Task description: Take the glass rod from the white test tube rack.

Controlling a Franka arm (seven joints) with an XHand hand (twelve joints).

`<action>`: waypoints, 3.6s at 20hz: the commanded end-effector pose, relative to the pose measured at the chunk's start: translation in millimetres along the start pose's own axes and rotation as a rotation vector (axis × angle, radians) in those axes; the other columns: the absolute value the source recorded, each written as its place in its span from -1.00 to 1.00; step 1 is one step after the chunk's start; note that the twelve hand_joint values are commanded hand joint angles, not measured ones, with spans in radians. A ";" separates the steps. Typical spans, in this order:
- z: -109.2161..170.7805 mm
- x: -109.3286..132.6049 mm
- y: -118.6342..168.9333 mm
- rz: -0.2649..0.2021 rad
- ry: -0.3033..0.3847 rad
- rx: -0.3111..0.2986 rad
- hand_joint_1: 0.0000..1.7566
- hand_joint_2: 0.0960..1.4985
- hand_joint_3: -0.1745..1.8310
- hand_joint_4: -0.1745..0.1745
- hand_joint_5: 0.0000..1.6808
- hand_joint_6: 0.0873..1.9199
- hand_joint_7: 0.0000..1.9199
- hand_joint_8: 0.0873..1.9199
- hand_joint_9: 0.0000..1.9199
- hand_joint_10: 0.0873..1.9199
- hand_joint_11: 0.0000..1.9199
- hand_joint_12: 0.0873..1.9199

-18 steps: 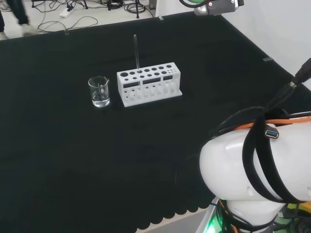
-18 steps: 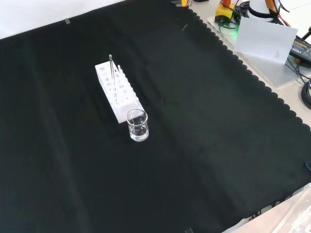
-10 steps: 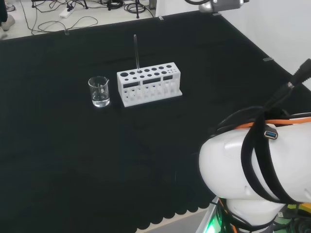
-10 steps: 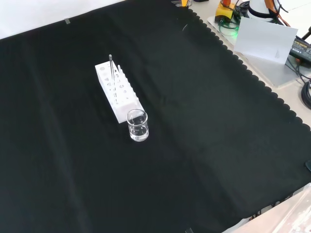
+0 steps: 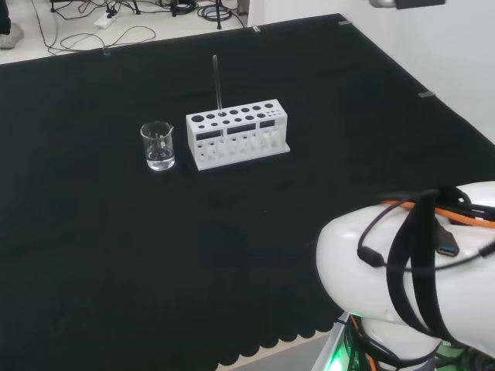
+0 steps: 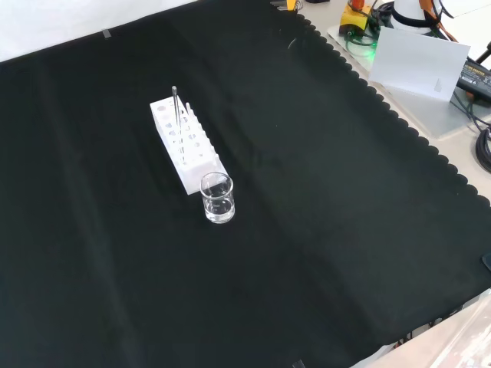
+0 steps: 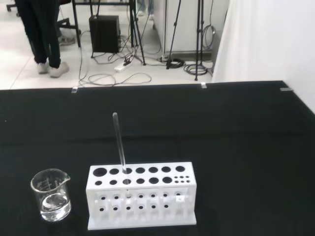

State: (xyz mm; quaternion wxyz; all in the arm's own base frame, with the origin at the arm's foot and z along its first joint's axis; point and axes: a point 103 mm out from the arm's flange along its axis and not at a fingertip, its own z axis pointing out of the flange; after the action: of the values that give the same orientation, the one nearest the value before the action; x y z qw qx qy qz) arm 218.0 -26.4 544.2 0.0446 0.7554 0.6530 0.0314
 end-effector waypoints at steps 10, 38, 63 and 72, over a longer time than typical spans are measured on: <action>7.8 -16.9 1.3 0.035 -0.017 0.070 -0.34 0.20 -0.32 -0.82 -0.80 -1.00 -0.96 -0.21 -0.76 -0.14 -0.83 0.46; 68.3 99.0 174.1 -0.180 -0.017 0.093 -0.29 0.17 -0.30 -0.86 -0.73 -1.00 -0.84 -0.19 -0.59 -0.17 -0.63 0.40; 192.1 145.7 267.9 -0.233 -0.104 0.212 -0.28 0.17 -0.28 -0.91 -0.68 -1.00 -0.77 -0.17 -0.52 -0.18 -0.61 0.38; 212.1 126.7 260.3 -0.281 -0.020 0.172 -0.29 0.18 -0.28 -0.92 -0.67 -1.00 -0.76 -0.17 -0.51 -0.18 -0.59 0.38</action>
State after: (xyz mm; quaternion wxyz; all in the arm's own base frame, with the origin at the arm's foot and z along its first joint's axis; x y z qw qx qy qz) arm 524.3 62.2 379.2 -0.0112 0.6749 0.7359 -0.0541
